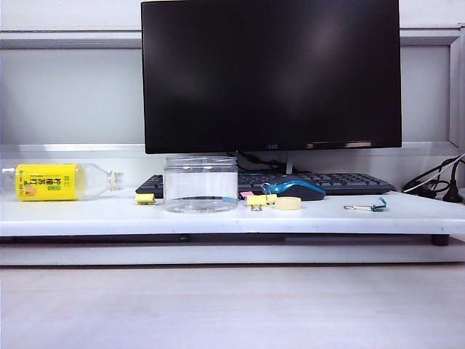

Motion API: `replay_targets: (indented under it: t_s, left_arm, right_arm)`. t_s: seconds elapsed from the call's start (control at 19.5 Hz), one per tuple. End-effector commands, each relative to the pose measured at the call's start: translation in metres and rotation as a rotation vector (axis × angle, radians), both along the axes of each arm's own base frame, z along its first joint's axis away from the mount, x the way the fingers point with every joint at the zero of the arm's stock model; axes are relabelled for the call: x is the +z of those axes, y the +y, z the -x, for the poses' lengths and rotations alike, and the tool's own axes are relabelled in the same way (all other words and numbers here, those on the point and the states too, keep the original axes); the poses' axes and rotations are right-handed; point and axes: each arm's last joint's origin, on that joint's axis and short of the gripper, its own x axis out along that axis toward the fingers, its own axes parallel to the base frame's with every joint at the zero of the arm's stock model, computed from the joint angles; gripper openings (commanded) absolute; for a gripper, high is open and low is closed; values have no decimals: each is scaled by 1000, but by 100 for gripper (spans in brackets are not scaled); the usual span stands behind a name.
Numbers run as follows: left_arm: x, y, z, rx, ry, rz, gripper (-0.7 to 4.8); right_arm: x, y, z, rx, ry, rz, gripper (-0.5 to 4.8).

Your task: Take the clips out of the round transparent plastic box and place them on the table.

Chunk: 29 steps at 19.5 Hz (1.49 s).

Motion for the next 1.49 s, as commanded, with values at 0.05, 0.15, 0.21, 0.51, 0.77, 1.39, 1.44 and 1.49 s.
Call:
replay_targets:
  t_s: [0.05, 0.15, 0.21, 0.51, 0.77, 1.39, 1.44, 1.49]
  left_arm:
    - [-20, -6, -13, -26, -60, 25, 125]
    - [-39, -8, -21, 4, -69, 18, 125]
    - [-45, -9, -23, 21, -72, 15, 125]
    - [-90, -10, -33, 97, -25, -39, 119]
    - [-99, -8, -35, 176, 3, -50, -6]
    - [-127, -9, -37, 195, 21, -72, -6]
    - [-129, -9, -37, 195, 22, -72, -6]
    - [-131, -9, -37, 195, 21, -72, -6]
  right_arm:
    - [0, -1, -4, -46, -46, -7, 188]
    - [-3, 0, -8, -45, -90, -17, 174]
    - [-6, 1, -10, -45, -107, -22, 168]
    - [-32, 3, -20, -45, -105, -20, 93]
    - [-59, 3, -24, -51, -28, -26, -3]
    - [-96, 4, -30, -70, -17, -13, -3]
    - [-101, 4, -30, -70, -18, -13, -3]
    - [-104, 4, -30, -70, -17, -13, -3]
